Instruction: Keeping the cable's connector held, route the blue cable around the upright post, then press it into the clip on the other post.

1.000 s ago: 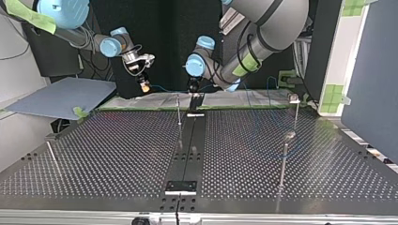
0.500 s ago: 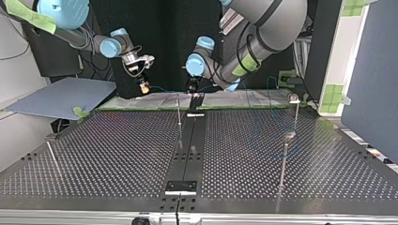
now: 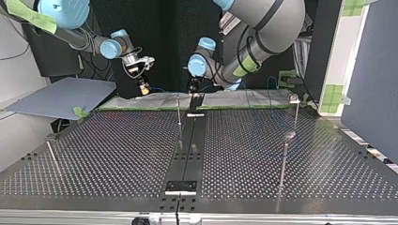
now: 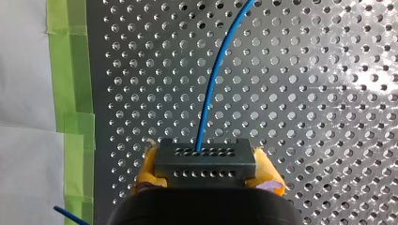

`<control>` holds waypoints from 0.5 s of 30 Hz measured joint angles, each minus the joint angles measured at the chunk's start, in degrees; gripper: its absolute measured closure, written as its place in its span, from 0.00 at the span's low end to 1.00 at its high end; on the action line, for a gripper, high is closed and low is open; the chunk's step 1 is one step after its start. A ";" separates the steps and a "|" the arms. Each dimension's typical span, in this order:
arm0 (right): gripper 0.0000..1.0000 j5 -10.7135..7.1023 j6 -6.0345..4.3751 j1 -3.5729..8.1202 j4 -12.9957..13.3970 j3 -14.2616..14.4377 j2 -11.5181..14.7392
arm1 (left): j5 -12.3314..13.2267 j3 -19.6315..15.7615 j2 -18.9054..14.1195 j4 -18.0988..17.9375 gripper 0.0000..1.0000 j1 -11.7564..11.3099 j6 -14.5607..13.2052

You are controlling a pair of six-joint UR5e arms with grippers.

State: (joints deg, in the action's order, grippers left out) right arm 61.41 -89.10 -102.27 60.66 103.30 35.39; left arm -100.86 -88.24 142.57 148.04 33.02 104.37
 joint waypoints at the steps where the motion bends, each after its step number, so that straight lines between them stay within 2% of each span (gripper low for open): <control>1: 1.00 0.01 -0.01 -0.02 -0.01 -0.07 0.00 | 0.18 -0.01 0.00 -0.09 0.98 -0.06 0.27; 5: 1.00 0.03 -0.08 -0.13 -0.04 -0.35 0.00 | 1.09 0.00 0.02 -0.39 0.98 -0.39 1.80; 15: 1.00 0.10 -1.49 -0.50 0.27 -0.82 -0.06 | 3.35 0.01 0.03 -0.61 0.98 -1.62 3.66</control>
State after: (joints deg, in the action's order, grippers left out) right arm 61.50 -90.60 -102.77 60.93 102.48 35.33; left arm -97.52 -88.23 142.60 147.43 31.40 108.03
